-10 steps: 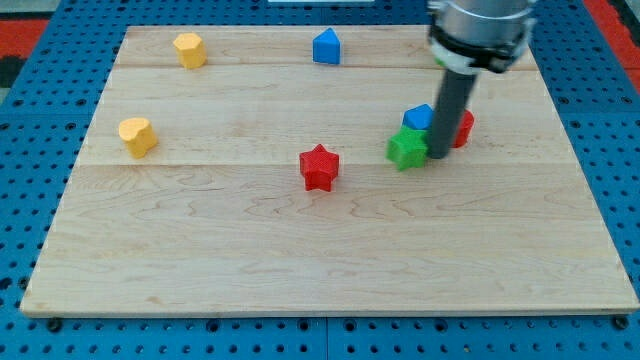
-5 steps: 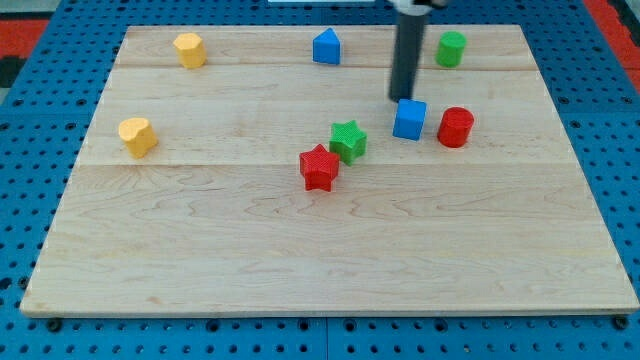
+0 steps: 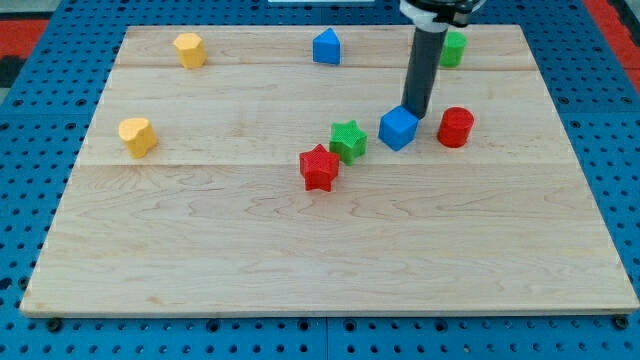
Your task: Push the red star towards the bottom right of the board
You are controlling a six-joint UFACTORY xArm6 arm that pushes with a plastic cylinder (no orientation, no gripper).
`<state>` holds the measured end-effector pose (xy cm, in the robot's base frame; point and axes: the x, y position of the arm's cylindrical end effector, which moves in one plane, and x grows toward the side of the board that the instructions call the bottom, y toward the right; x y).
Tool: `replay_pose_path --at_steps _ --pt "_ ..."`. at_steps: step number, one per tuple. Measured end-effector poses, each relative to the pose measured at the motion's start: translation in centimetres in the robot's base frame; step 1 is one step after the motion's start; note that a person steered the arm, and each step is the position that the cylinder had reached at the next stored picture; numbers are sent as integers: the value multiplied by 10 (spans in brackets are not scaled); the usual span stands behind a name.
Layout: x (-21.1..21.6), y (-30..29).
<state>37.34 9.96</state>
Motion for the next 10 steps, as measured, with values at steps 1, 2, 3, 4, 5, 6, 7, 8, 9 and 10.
replay_pose_path --at_steps 1,2,3,4,5,6,7,8,9,10 --pt "18 -40" --pt "4 -74" --pt "12 -111" --pt "36 -106" --pt "42 -106" --pt "43 -107" --pt "43 -118" --pt "43 -147" --pt "48 -118" --pt "80 -119"
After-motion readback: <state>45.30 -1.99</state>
